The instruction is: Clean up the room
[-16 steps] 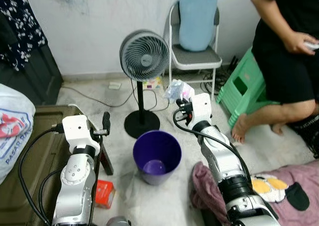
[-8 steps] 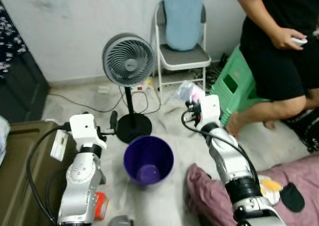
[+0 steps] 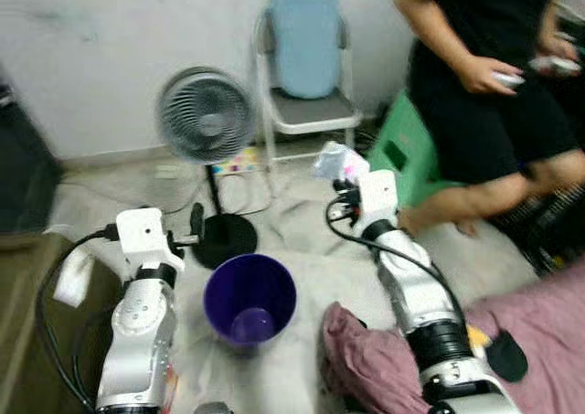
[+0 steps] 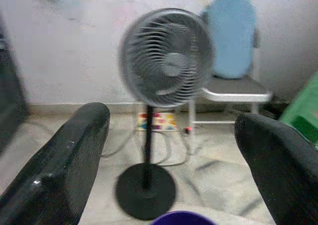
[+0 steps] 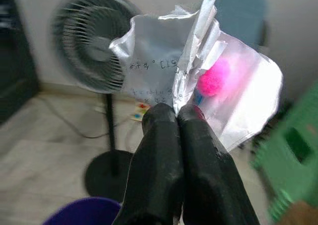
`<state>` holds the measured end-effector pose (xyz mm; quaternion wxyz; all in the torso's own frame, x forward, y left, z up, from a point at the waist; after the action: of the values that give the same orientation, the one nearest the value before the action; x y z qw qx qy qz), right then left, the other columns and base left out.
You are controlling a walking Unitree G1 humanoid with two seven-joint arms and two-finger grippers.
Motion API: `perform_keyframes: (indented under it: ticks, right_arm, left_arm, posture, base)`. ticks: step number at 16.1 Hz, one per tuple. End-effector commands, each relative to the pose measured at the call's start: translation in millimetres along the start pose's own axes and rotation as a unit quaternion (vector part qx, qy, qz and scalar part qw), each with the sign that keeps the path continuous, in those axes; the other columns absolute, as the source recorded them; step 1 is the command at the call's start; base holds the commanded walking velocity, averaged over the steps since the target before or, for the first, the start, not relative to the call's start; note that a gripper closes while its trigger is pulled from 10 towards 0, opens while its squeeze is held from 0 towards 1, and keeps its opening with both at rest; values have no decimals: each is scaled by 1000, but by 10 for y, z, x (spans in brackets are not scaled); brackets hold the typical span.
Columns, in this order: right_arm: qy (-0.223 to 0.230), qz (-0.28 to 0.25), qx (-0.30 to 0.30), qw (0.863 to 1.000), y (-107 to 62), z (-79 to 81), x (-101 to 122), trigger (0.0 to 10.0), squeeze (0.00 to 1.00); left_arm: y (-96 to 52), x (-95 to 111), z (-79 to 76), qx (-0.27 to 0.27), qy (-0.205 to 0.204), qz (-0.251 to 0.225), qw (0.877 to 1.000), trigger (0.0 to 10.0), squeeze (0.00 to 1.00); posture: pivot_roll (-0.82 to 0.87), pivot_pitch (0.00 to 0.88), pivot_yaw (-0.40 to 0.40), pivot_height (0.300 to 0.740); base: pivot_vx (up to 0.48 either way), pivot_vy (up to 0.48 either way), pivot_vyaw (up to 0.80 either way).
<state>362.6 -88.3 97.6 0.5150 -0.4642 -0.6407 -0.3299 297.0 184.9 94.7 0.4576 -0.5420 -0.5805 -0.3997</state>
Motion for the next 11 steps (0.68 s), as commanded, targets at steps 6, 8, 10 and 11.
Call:
perform_keyframes:
  ticks: [6,8,10,11]
  right_arm:
    - [-3,-10,3,1000,20,32,60,10000,0]
    - [-1,-8,0,1000,22,24,52,10000,0]
    - [5,-4,-7,1000,31,4,41,10000,0]
    - [2,-1,-12,1000,36,-12,36,10000,0]
  left_arm:
    - [-22,1,34,5,5,3,1000,10000,0]
    - [-21,10,-14,-14,6,1,1000,10000,0]
    - [-19,38,-108,-44,23,-5,999,10000,0]
    - [-23,44,-146,-57,27,-7,998,10000,0]
  posture:
    - [22,0,-14,740]
    - [21,0,-14,740]
    - [23,0,-15,740]
    - [23,0,-15,740]
  base:
    - [0,0,800]
    - [0,0,619]
    - [0,0,0]
    - [0,0,0]
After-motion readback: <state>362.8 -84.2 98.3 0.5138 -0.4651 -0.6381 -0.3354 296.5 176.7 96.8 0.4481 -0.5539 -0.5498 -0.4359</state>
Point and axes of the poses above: a point about 5 cm out from each wrist's last joint towards the gripper, its own y axis pointing out of the wrist towards the gripper, its own x axis along the axis of the wrist's last joint, z = x × y, the point moved 4 cm from there along y, pointing out of the wrist towards the gripper, and after that the axes turned 12 degrees about -y, right-handed, at the moved point
